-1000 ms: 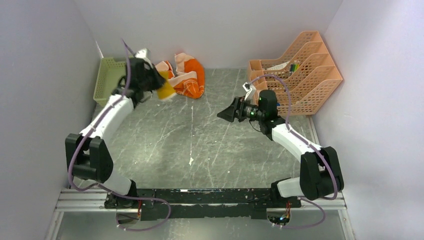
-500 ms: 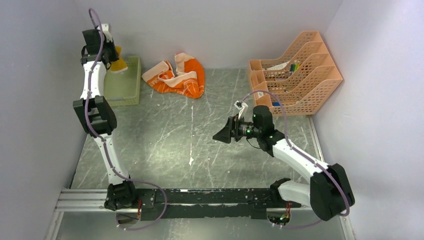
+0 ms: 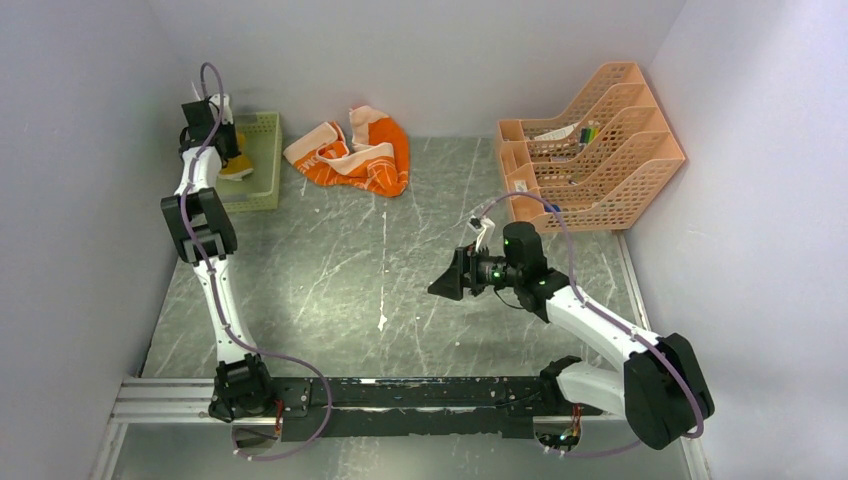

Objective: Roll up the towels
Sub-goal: Place the towel in the bin.

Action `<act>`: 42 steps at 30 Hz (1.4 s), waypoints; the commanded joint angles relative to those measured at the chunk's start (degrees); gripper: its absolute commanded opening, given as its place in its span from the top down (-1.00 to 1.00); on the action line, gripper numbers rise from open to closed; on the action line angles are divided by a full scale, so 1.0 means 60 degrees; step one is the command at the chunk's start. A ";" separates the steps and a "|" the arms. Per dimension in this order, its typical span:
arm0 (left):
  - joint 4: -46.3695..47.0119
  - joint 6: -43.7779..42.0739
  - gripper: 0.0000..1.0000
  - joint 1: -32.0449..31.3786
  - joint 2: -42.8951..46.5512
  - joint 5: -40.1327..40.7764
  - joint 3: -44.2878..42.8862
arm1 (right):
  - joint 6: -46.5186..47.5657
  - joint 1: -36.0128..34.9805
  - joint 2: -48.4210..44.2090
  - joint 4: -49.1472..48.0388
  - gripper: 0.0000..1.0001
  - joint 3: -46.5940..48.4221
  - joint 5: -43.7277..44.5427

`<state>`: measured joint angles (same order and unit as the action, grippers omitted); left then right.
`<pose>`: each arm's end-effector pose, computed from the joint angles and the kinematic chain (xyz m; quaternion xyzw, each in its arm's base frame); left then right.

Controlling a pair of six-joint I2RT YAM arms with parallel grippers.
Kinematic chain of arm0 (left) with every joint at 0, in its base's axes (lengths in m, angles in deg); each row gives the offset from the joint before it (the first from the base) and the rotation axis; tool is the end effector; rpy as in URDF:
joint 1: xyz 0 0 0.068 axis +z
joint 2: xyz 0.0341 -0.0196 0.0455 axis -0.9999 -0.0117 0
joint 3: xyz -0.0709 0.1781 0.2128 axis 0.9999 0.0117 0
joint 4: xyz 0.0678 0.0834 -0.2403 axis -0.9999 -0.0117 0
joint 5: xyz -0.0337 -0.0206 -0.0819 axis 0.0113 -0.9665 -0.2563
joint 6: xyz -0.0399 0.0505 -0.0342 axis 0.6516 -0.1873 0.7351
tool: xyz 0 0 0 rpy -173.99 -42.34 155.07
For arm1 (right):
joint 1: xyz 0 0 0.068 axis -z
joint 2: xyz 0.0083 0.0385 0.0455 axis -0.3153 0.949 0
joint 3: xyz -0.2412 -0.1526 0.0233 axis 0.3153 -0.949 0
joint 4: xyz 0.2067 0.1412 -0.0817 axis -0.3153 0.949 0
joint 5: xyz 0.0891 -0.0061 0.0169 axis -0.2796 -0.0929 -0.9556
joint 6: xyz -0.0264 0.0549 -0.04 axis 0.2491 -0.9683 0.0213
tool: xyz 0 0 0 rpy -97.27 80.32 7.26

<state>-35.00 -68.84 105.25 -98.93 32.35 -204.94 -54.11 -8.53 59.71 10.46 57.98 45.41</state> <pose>0.6015 0.1626 0.1695 -0.0304 0.8802 0.0345 0.4724 0.1991 0.1452 0.2167 -0.1711 0.8106 0.4818 0.2855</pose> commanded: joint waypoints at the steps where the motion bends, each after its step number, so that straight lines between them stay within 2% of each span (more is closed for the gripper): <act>1: 0.0451 -0.0546 0.86 -0.0015 -0.0273 0.0483 -0.0771 | 0.0188 -0.0062 -0.0003 -0.0050 -0.43 -0.0164 -0.0003; 10: 0.0953 -0.0581 0.86 -0.0039 -0.0423 0.1062 -0.0724 | 0.0090 -0.0130 0.0370 -0.0336 -0.43 -0.0329 -0.0087; 12: 0.1089 -0.0539 0.61 -0.0076 -0.0304 0.1250 -0.0590 | 0.0021 -0.0171 0.0482 -0.0462 -0.43 -0.0331 -0.0085; 14: 0.1170 -0.0543 0.22 -0.0133 -0.0199 0.1441 -0.0491 | -0.0013 -0.0289 0.0583 -0.0539 -0.43 -0.0315 -0.0072; 16: 0.1219 -0.0572 -0.57 -0.0195 -0.0064 0.1811 -0.0453 | -0.0016 -0.0490 0.0659 -0.0579 -0.43 -0.0286 -0.0060; 17: 0.1250 -0.0556 -0.75 -0.0224 0.0046 0.1868 -0.0400 | -0.0028 -0.0525 0.0685 -0.0594 -0.43 -0.0262 -0.0053; 18: 0.1364 -0.0504 -0.82 -0.0250 0.0208 0.1928 -0.0232 | -0.0029 -0.0555 0.0696 -0.0620 -0.43 -0.0269 -0.0033; 22: 0.2295 -0.0620 -0.85 -0.0553 0.1232 0.2280 0.1150 | -0.0039 -0.0661 0.0753 -0.0702 -0.43 -0.0281 -0.0042; 27: 0.2966 -0.0822 -0.81 -0.1231 0.2395 0.3197 0.2111 | 0.0126 -0.0703 0.0612 -0.0520 -0.43 -0.0339 0.0027; 29: 0.3028 -0.0638 -0.68 -0.1431 0.2789 0.3144 0.2323 | 0.0157 -0.0705 0.0582 -0.0494 -0.43 -0.0381 0.0045; 33: 0.1885 0.0203 0.04 -0.1532 0.2857 0.2210 0.1861 | 0.0217 -0.0700 0.0541 -0.0422 -0.43 -0.0367 0.0083; 35: 0.0964 0.0353 0.70 -0.1533 0.2337 0.1938 0.1060 | 0.0244 -0.0710 0.0483 -0.0368 -0.43 -0.0349 0.0105; 36: 0.0649 0.0386 0.84 -0.1521 0.2025 0.1891 0.0701 | 0.0268 -0.0699 0.0456 -0.0325 -0.43 -0.0342 0.0105; 42: -0.0480 0.1186 0.86 -0.0995 0.0406 0.0406 -0.0833 | 0.0416 -0.0708 0.0313 -0.0093 -0.43 -0.0381 0.0161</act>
<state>-28.75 -66.53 96.09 -88.81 42.56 -205.44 -53.08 -12.45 63.14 8.75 56.38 45.68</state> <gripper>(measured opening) 0.075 0.714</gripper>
